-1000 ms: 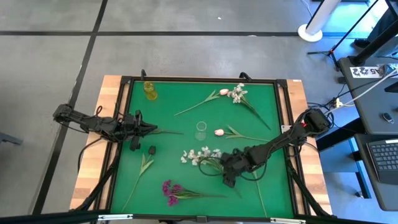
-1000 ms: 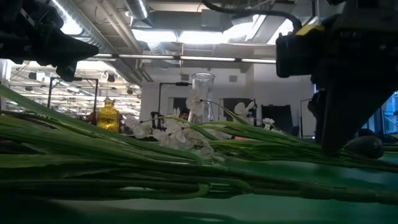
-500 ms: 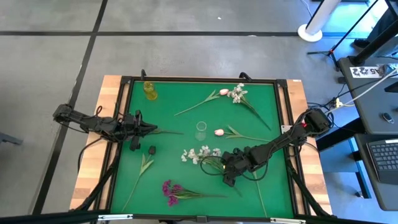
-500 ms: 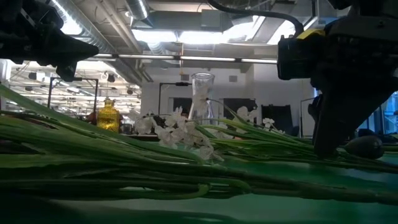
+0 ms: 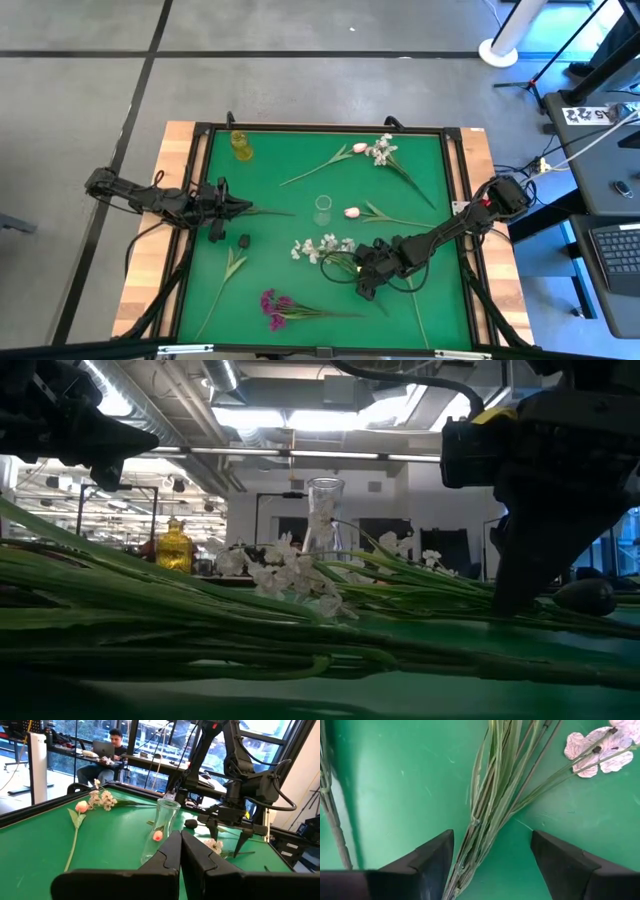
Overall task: Sort flowers into vase by color
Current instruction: Put the bottom white flowers into the transparent vase
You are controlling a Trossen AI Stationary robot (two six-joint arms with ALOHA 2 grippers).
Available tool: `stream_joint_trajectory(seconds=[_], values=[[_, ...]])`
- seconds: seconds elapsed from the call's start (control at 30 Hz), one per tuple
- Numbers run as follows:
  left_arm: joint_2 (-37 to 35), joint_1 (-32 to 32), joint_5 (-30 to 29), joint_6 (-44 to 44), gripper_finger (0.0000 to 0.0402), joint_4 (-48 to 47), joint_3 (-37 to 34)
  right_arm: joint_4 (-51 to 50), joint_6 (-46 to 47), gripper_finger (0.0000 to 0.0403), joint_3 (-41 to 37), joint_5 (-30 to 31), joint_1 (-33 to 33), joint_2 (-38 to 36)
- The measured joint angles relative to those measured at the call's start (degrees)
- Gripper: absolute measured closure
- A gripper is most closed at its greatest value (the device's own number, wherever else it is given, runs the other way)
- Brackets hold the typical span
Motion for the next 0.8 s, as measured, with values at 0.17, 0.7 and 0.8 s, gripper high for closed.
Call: stream_joint_trajectory(seconds=[0.17, 0.7, 0.8], values=[[-0.01, -0.01, -0.01, 0.0, 0.0401, 0.0, 0.0, -0.05, -0.27, 0.0204, -0.09, 0.39, -0.06, -0.15], [-0.01, -0.02, 0.0, 0.01, 0.0401, 0.0, -0.01, -10.18, -9.24, 0.0373, 12.97, -4.12, 0.0, -0.11], [-0.01, -0.01, -0.01, 0.01, 0.0401, 0.0, -0.01, -10.52, -12.18, 0.0385, 16.32, -2.99, -0.02, -0.23]])
